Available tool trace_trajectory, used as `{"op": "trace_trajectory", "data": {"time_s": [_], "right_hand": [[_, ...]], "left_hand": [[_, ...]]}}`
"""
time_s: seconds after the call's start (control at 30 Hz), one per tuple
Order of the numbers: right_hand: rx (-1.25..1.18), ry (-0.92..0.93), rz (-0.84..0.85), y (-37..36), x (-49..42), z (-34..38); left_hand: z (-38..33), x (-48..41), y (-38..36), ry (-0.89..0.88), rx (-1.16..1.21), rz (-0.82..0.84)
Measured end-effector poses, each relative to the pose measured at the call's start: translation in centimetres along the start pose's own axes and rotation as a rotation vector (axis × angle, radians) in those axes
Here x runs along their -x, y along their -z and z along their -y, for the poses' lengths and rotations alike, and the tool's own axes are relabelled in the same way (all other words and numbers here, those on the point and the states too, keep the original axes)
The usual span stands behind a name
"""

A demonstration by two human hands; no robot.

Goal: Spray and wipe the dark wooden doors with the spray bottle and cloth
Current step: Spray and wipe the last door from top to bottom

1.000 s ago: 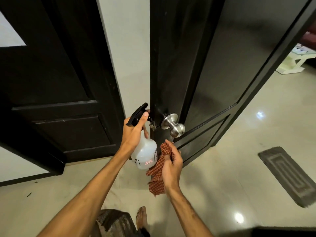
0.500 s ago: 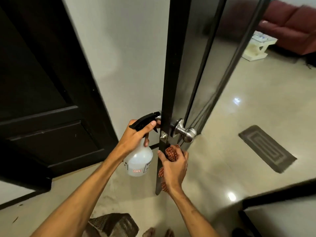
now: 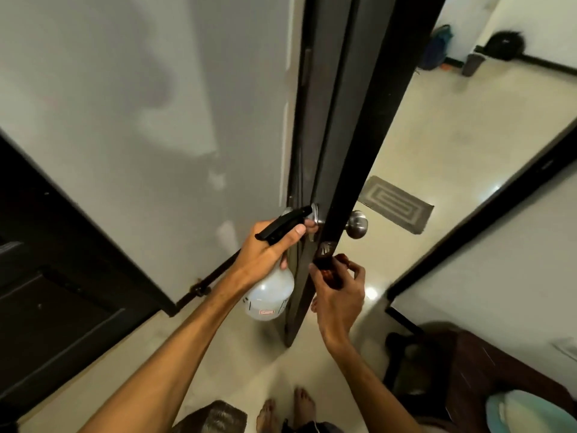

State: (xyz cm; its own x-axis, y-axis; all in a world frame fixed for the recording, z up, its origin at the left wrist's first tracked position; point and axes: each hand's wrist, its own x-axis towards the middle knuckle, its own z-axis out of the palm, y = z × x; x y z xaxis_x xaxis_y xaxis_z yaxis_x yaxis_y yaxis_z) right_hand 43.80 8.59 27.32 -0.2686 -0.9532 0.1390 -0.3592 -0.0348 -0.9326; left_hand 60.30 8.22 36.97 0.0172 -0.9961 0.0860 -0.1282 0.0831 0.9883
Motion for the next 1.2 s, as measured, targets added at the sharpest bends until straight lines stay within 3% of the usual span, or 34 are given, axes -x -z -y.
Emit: {"op": "trace_trajectory", "data": {"time_s": [0.5, 0.9, 1.2], "right_hand": [[0.026, -0.080, -0.286, 6.6, -6.3, -2.9], [0.032, -0.206, -0.357, 11.8, -13.7, -5.5], [0.022, -0.263, -0.429, 14.4, -17.7, -5.3]], "left_hand": [[-0.7, -4.7, -11.0, -0.042, -0.013, 0.081], [-1.5, -10.0, -19.2, -0.129, 0.007, 0.198], [-2.6, -13.3, -20.6, -0.093, 0.094, 0.179]]}}
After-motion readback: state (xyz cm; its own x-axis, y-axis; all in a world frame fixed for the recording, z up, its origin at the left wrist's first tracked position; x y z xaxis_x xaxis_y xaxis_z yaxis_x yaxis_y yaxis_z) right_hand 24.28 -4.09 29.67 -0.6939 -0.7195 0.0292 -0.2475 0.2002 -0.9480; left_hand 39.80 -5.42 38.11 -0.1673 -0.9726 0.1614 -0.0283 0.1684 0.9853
